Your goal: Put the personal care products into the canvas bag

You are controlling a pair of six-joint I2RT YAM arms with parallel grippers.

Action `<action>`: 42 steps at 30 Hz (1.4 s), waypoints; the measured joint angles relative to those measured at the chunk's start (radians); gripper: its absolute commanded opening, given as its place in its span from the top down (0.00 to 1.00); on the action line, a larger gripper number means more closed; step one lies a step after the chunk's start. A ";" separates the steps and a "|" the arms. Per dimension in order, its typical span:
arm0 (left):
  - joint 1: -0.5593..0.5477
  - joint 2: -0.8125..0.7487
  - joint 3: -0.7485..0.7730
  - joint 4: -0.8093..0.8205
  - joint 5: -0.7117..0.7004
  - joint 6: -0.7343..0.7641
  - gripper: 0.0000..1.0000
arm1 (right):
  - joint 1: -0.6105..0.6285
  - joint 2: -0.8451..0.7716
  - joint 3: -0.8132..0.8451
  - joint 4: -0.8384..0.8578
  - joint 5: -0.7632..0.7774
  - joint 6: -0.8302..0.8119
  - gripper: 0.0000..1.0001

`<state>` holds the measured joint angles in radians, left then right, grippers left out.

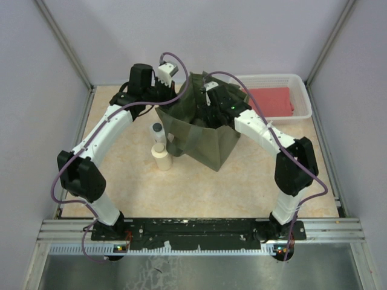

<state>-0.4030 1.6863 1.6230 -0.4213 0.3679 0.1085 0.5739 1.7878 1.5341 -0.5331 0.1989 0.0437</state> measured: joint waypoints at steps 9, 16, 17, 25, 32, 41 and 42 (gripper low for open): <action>0.000 0.000 0.000 -0.001 0.000 0.000 1.00 | -0.015 0.062 0.033 0.046 0.085 -0.010 0.71; 0.000 0.000 0.000 -0.002 0.000 0.000 1.00 | -0.018 0.082 0.018 -0.009 0.071 -0.011 0.71; 0.000 0.000 0.000 -0.002 0.000 0.000 1.00 | -0.018 0.082 0.018 -0.012 0.069 -0.011 0.71; 0.000 0.000 0.000 -0.002 0.000 0.000 1.00 | -0.018 0.087 0.018 -0.014 0.070 -0.018 0.71; 0.000 0.000 0.000 -0.002 0.000 0.000 1.00 | -0.018 0.134 0.010 -0.007 0.072 -0.020 0.69; 0.000 0.000 0.000 -0.002 0.000 0.000 1.00 | -0.018 0.151 0.001 0.002 0.067 -0.020 0.17; 0.000 0.000 0.000 -0.002 0.000 0.000 1.00 | -0.018 0.151 -0.001 0.003 0.064 -0.021 0.14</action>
<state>-0.4030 1.6867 1.6234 -0.4232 0.3679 0.1085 0.5564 1.9385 1.5330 -0.5297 0.2634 0.0231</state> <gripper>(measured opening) 0.030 0.729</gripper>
